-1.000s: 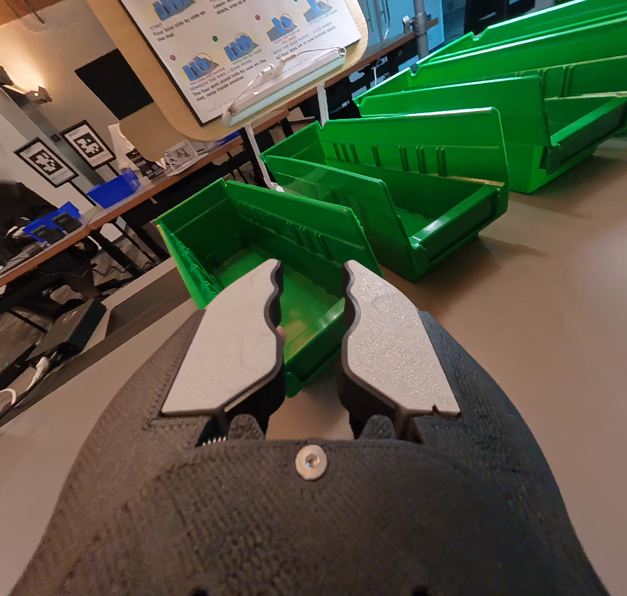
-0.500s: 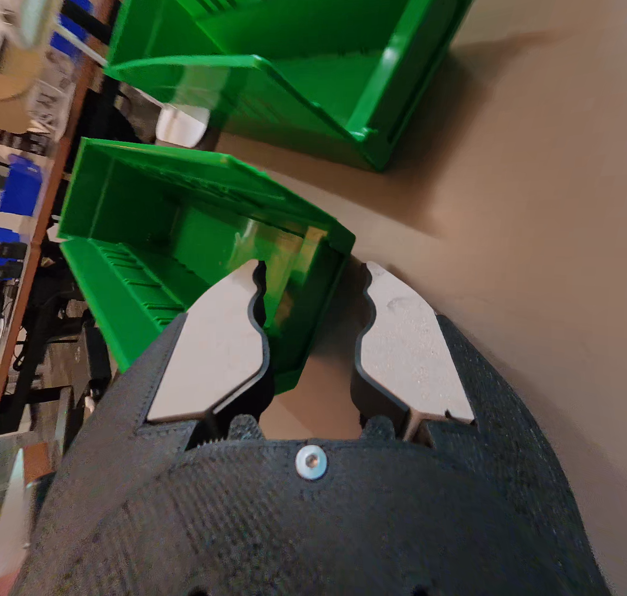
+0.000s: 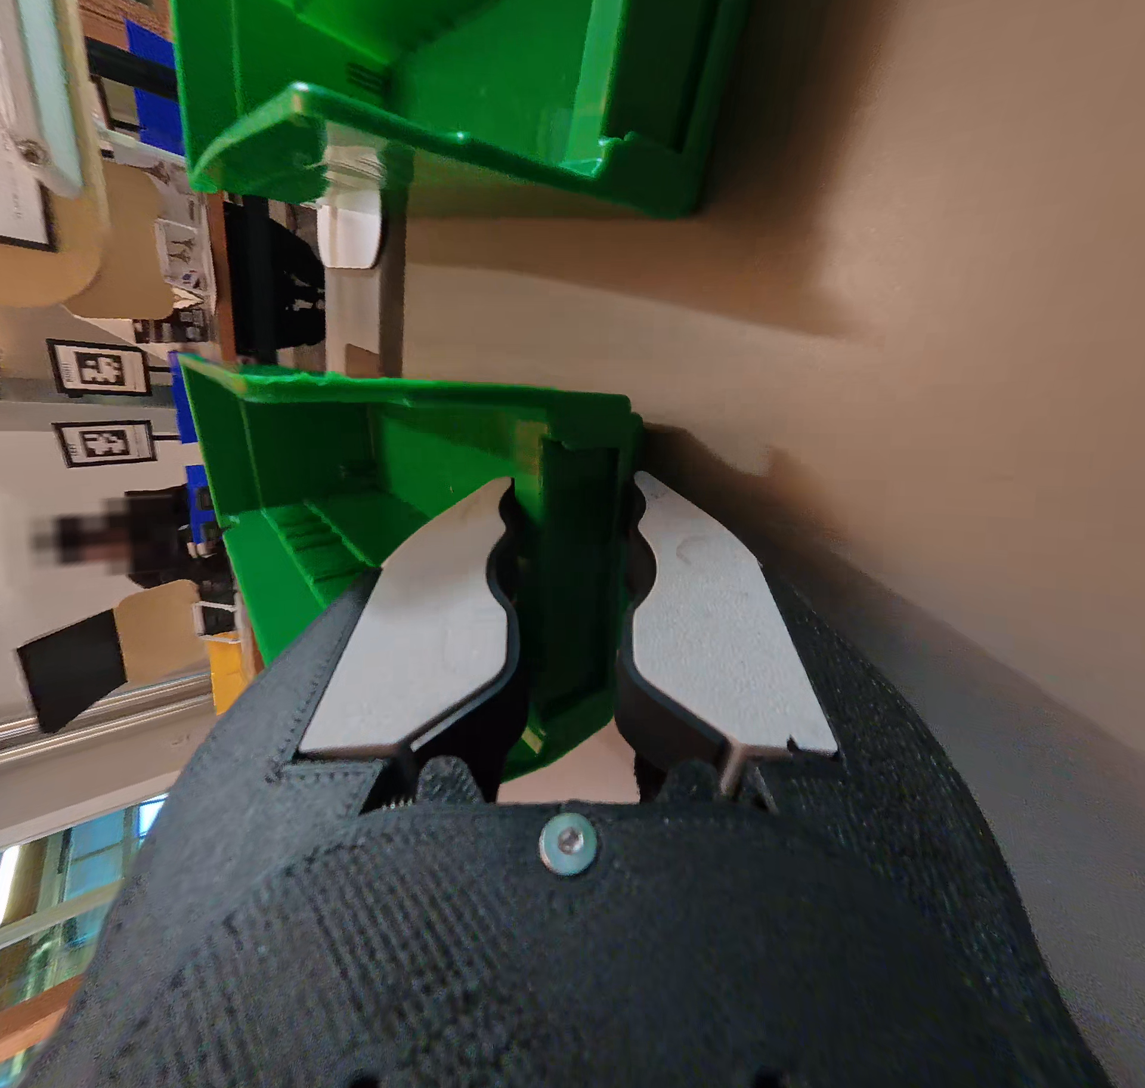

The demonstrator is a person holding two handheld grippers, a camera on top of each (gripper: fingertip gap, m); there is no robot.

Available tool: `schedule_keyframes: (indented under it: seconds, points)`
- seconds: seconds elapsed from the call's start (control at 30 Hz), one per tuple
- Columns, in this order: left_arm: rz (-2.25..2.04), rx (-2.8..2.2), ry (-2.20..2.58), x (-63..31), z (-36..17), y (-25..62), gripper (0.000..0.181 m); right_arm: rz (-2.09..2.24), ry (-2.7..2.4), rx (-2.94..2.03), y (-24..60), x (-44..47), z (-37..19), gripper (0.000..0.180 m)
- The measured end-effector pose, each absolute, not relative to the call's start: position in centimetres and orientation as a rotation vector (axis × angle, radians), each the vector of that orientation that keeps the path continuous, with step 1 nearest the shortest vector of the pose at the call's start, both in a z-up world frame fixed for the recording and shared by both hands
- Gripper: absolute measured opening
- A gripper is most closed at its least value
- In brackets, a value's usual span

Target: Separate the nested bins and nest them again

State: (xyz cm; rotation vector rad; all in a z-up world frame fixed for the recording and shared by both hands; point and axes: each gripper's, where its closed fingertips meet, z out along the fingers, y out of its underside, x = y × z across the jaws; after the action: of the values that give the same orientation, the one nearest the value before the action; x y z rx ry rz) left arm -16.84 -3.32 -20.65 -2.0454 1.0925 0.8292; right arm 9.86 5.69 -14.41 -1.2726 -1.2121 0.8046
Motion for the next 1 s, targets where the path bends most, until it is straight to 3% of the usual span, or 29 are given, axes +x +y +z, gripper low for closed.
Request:
schedule_keyframes:
  seconds: [0.4, 0.73, 1.0]
  points:
    - [0.878, -1.741, 1.165, -9.7, -7.0, -2.8, 0.031, 0.814, -1.180, -1.274, 6.1, 10.0, -13.9, 0.032]
    - [0.764, -1.880, 1.310, -6.0, -11.7, 3.1, 0.032, 0.787, -1.187, -1.247, 6.0, 10.5, -13.5, 0.031]
    - [0.737, -1.859, 1.363, -4.5, -12.4, 3.8, 0.031, 0.798, -1.190, -1.254, 5.8, 10.4, -13.6, 0.031]
